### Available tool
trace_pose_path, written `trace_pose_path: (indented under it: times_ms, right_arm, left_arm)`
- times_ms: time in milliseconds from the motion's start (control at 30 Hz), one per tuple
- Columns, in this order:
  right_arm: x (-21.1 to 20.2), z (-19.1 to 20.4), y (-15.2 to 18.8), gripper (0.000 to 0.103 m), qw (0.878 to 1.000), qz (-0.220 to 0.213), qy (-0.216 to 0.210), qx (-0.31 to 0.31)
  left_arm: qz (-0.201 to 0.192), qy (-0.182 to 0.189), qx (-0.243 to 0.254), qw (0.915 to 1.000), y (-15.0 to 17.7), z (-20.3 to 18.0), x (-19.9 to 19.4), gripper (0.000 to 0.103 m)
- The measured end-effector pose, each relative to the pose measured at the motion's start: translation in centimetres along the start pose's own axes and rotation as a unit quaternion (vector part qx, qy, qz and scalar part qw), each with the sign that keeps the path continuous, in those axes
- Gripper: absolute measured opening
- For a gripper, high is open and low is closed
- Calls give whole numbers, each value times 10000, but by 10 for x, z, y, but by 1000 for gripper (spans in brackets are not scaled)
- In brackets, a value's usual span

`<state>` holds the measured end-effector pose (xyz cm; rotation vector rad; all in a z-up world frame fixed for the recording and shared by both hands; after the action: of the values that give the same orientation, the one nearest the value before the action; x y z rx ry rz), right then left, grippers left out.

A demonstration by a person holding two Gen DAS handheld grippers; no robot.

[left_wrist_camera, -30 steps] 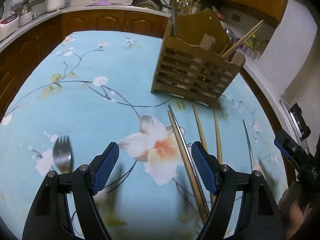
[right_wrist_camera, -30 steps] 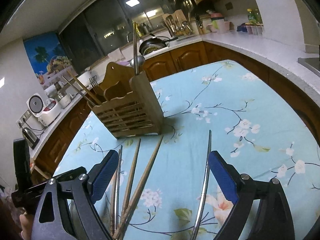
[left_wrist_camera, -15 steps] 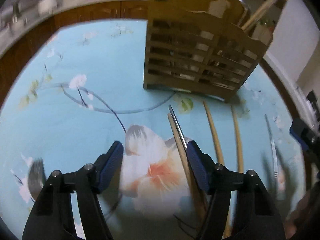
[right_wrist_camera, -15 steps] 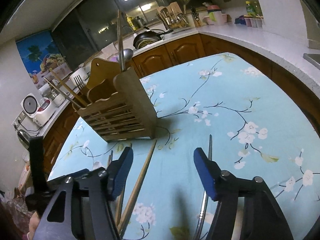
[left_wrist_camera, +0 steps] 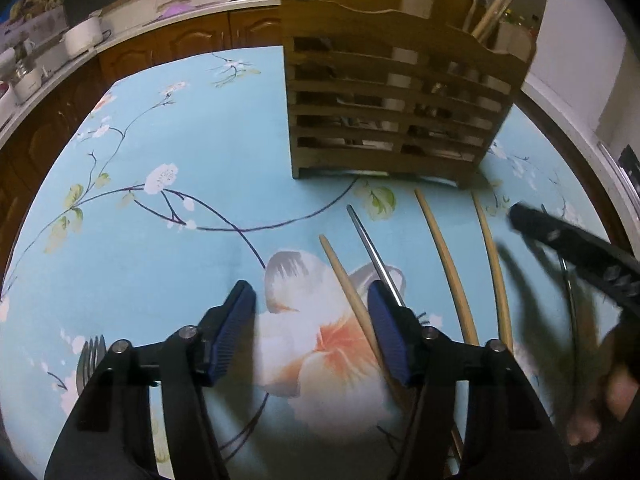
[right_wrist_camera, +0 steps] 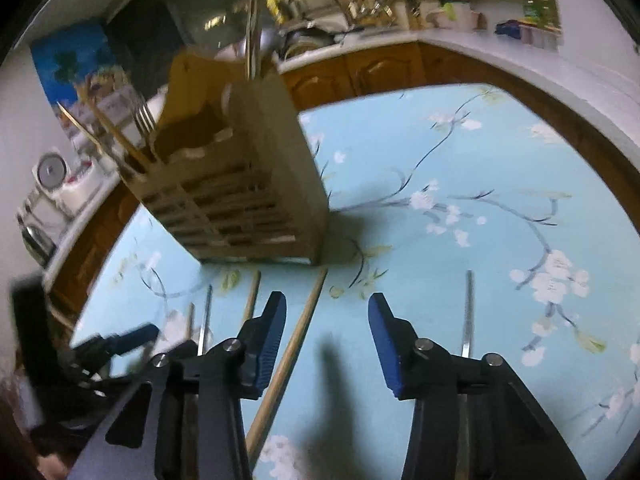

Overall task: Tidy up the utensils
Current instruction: 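Grasp a wooden chopstick with the left tool while the right tool grasps another, then lift both wooden chopsticks and lower them upright into the wooden holder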

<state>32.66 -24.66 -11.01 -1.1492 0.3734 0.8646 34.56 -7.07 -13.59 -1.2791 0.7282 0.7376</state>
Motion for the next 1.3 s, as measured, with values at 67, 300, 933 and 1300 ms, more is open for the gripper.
trace_pose_path:
  times_ms: [67,300,933,1300]
  right_arm:
    - [16,-2,2,33,9997,213,111,-54]
    - [39,0,-2,31,9963,425,573,-485]
    - [-31,31,-6,5,9990,-98,-366,-216]
    - [-99,70,-37,5,9930,-896,-624,-444]
  left_arm:
    - [-5,-3,23,10000,-5,1,3,49]
    - [-209,-50,248,9995,-11,-9,7,21]
    - [-517,1303,-447,9891,-13,10,-67,4]
    - [-1267,1578,-540,9778,-30,30,-155,4]
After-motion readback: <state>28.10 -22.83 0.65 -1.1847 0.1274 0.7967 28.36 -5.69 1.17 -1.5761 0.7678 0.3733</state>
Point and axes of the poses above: each gripper's, at about its wrist camera, not at the fingertips, and x roughly the way its jaws point, z to its left, y to its underside, the point moved 10 cm from there along x, roughly the way its jaws point, and after that the axes turned 12 degrees about -y, right-handed, at the moved point
